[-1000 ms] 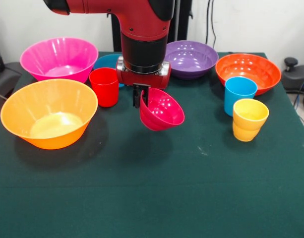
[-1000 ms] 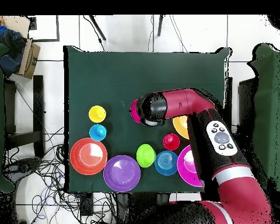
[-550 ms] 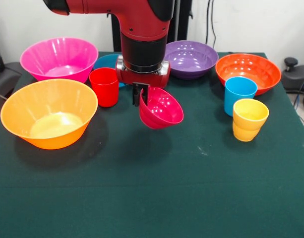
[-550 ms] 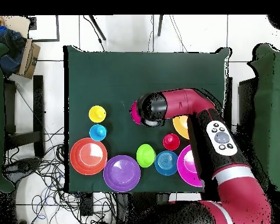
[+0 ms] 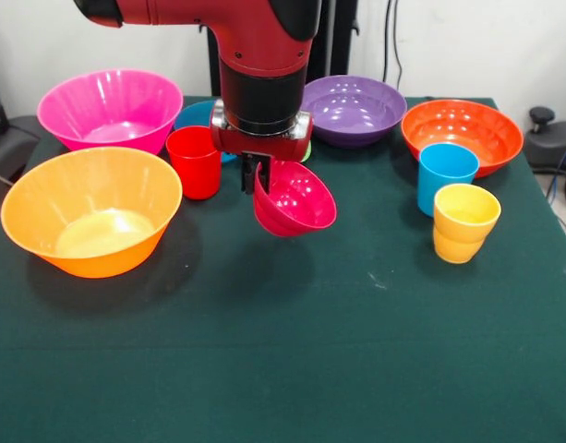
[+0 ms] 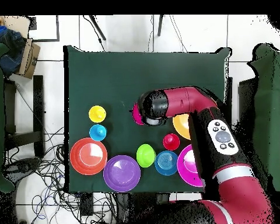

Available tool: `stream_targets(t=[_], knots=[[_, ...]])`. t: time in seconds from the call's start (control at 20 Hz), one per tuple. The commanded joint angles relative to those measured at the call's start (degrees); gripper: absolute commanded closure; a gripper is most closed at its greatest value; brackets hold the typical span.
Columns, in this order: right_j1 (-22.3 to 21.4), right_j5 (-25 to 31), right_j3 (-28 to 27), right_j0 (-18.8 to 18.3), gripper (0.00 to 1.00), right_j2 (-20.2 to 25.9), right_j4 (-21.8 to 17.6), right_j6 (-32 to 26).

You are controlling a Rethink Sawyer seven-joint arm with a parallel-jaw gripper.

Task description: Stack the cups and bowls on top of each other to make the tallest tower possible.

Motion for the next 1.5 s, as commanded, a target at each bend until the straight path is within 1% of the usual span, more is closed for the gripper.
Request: stream_targets(t=[0.05,0.2,0.45,0.65,0.8,1.1,1.5], knots=[[2.9,3.4,-3.0,0.7,1.00,2.3,-2.6,-13.2],[2.5,2.1,-2.7,0.9,1.00,2.2,-3.0,-12.4],[1.8,1.2,-3.0,1.8,1.00,2.0,-4.4,-12.6],[0.6,3.6,-3.1,4.4,1.00,0.9,-4.6,-10.7],[-0.2,4.2,-2.3,5.4,1.00,0.8,-3.5,-8.9],[-0.5,3.9,-1.3,5.4,1.00,0.1,-2.7,-8.5],[0.8,6.0,-3.9,5.0,1.00,0.8,-1.6,-10.3]])
